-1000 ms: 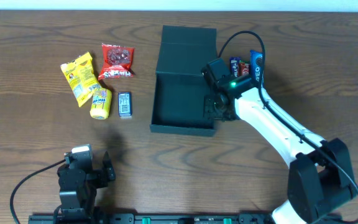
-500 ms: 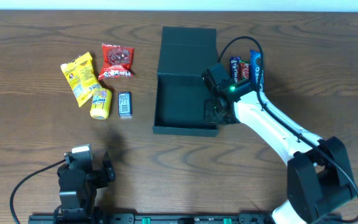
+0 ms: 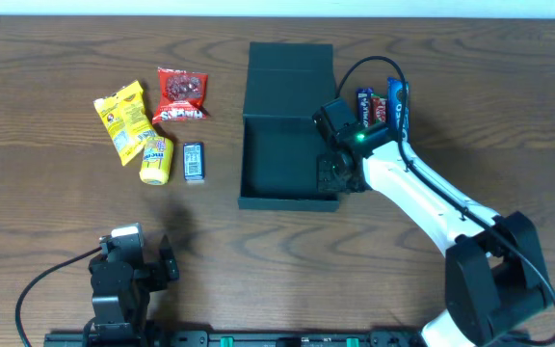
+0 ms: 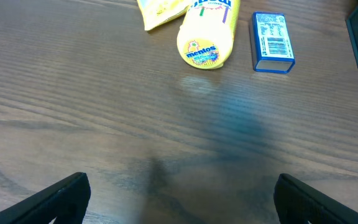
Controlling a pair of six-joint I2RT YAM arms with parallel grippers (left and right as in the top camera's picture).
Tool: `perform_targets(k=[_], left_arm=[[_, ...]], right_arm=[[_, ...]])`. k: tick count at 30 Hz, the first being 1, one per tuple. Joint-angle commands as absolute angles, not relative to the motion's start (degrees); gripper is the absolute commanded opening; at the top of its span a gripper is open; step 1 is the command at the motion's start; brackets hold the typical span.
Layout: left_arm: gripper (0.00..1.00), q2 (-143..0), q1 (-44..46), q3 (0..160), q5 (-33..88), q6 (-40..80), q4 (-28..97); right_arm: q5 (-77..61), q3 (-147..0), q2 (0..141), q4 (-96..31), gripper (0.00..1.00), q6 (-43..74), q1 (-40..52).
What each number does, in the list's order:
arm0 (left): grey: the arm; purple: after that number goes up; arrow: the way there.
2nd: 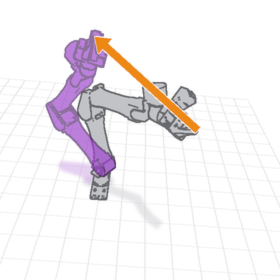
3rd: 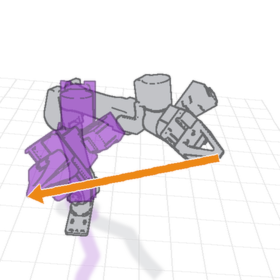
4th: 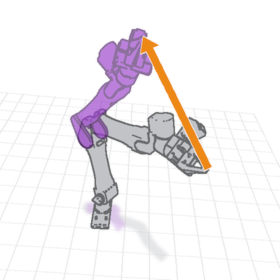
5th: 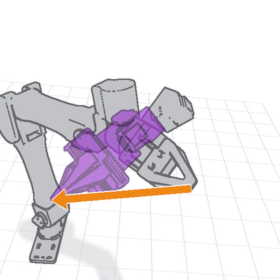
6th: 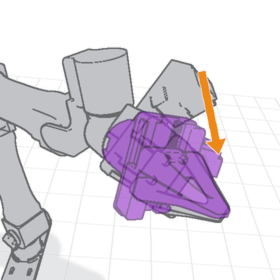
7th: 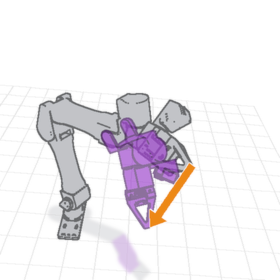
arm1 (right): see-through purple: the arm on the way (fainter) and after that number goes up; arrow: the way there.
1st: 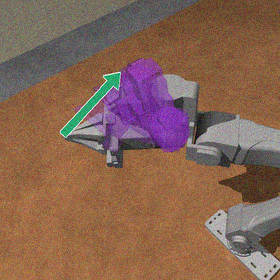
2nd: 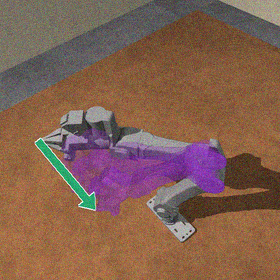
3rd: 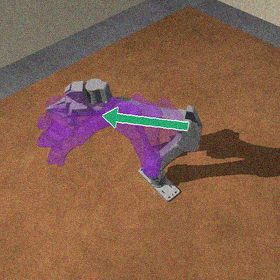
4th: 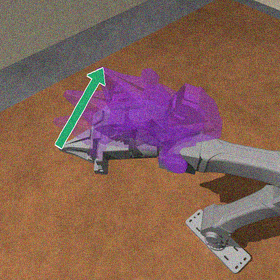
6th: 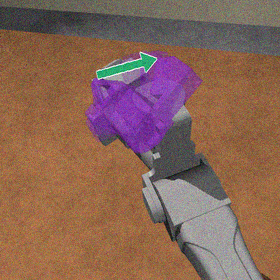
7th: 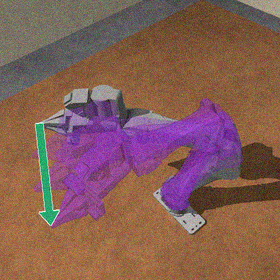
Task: Pack container
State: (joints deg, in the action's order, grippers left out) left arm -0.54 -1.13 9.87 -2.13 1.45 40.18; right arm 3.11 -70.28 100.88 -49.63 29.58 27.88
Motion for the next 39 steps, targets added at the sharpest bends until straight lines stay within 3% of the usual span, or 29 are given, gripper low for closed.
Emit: perform_targets(k=[1,2,3,7,9,10,17,23,30,39], left_arm=[[0.96,-0.2,-1.4,9.2,-2.5,1.3,40.5],[0.95,-0.2,-1.4,9.2,-2.5,1.3,40.5],[0.95,-0.2,-1.4,9.2,-2.5,1.3,40.5],[0.95,-0.2,-1.4,9.2,-2.5,1.3,40.5],[0.95,-0.2,-1.4,9.2,-2.5,1.3,40.5],[0.95,-0.2,-1.4,9.2,-2.5,1.3,40.5],[0.95,-0.2,-1.4,9.2,-2.5,1.3,40.5],[0.96,-0.2,-1.4,9.2,-2.5,1.3,40.5],[0.95,-0.2,-1.4,9.2,-2.5,1.3,40.5],[0.95,-0.2,-1.4,9.2,-2.5,1.3,40.5]], right_arm=[[4.3,-69.8,101.3,-49.7,0.01,28.2,27.8],[4.3,-69.8,101.3,-49.7,0.03,28.2,27.8],[4.3,-69.8,101.3,-49.7,0.11,28.2,27.8],[3.4,-70.0,101.3,-49.7,0.8,28.2,27.8],[3.4,-71.0,101.2,-50.6,0.87,28.2,27.7],[3.4,-72.7,101.0,-52.4,0.95,28.2,27.6],[4.9,-91.1,97.1,-63.5,0.99,22.3,26.5],[16.2,-95.8,92.5,-60.0,0.99,16.9,25.7],[14.8,-95.7,97.8,-57.4,0.99,14.6,13.9],[1.4,-95.7,113.1,-53.0,0.98,12.1,0.9]])
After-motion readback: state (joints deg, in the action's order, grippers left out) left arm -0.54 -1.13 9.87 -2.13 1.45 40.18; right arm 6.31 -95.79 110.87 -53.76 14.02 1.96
